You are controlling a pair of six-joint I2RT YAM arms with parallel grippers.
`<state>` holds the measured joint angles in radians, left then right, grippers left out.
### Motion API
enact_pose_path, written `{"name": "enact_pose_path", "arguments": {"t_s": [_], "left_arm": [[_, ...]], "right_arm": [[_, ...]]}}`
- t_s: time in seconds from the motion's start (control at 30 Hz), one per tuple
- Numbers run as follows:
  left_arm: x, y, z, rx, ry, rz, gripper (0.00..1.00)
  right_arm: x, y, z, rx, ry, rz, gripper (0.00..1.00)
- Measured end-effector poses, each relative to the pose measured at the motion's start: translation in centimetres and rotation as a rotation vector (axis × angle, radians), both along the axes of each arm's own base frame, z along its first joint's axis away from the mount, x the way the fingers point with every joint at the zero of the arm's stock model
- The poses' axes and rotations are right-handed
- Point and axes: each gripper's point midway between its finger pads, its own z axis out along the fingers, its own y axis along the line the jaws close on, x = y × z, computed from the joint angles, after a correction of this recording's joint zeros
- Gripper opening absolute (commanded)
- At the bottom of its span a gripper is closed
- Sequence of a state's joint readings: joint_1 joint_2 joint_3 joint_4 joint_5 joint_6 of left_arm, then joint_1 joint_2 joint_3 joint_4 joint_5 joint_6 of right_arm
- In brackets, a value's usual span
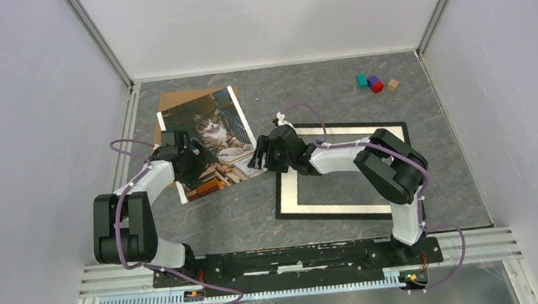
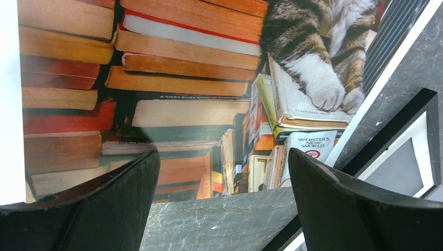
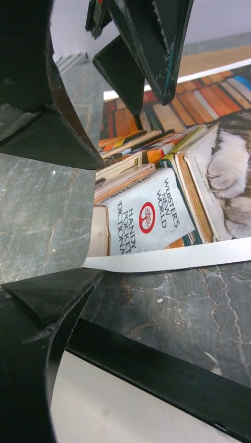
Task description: Put the photo into the frame
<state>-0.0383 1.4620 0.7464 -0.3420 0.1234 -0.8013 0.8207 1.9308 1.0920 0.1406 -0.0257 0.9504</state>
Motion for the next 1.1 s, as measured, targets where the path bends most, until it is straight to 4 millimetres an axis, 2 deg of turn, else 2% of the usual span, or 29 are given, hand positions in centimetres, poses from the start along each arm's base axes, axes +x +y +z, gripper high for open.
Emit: {"name": "enact_pose_path", "arguments": {"t_s": [0.13,0.33,0.4,0.47,0.6,0.7,0.8,0.87,0.93,1.07,1.1], "left_arm": [[0.1,0.0,0.0,-0.006,-0.007,0.008,1.0],[0.2,-0.2,0.1,-0.016,-0.016,0.006,1.0],[0.2,-0.2,0.1,-0.017,-0.017,0.005,1.0],[0.2,-0.2,0.1,-0.017,-0.018,0.005,1.0],[0.2,-0.2,0.2,-0.017,-0.023,0.004,1.0],[0.0,-0.1,0.4,-0.011,-0.022,0.002,1.0],[-0.9,0.1,1.1,0.007,-0.024,-0.022,1.0],[-1.1,0.2,2.5,0.018,-0.062,-0.043,1.0],[-1.0,0.2,4.4,0.029,-0.111,-0.062,1.0],[0.3,0.0,10.2,0.045,-0.272,-0.112,1.0],[0.5,-0.2,11.8,0.043,-0.319,-0.13,1.0]], "right_arm": [[0.0,0.5,0.3,0.085,0.017,-0.046,0.67],[0.4,2.2,2.1,0.256,0.028,-0.089,0.62],[0.8,2.5,2.6,0.288,0.022,-0.099,0.53],[1.3,2.5,2.6,0.291,0.007,-0.121,0.4],[2.1,2.4,1.2,0.263,-0.014,-0.145,0.02],[2.6,2.4,-0.2,0.213,-0.022,-0.135,0.0],[3.1,2.3,-0.1,0.145,-0.053,-0.092,0.0],[3.7,2.5,0.9,0.101,-0.089,-0.055,0.0],[4.1,2.3,3.1,0.045,-0.153,0.008,0.0],[4.4,1.1,10.6,-0.068,-0.346,0.157,0.0],[4.4,0.5,13.3,-0.111,-0.424,0.208,0.0]]}}
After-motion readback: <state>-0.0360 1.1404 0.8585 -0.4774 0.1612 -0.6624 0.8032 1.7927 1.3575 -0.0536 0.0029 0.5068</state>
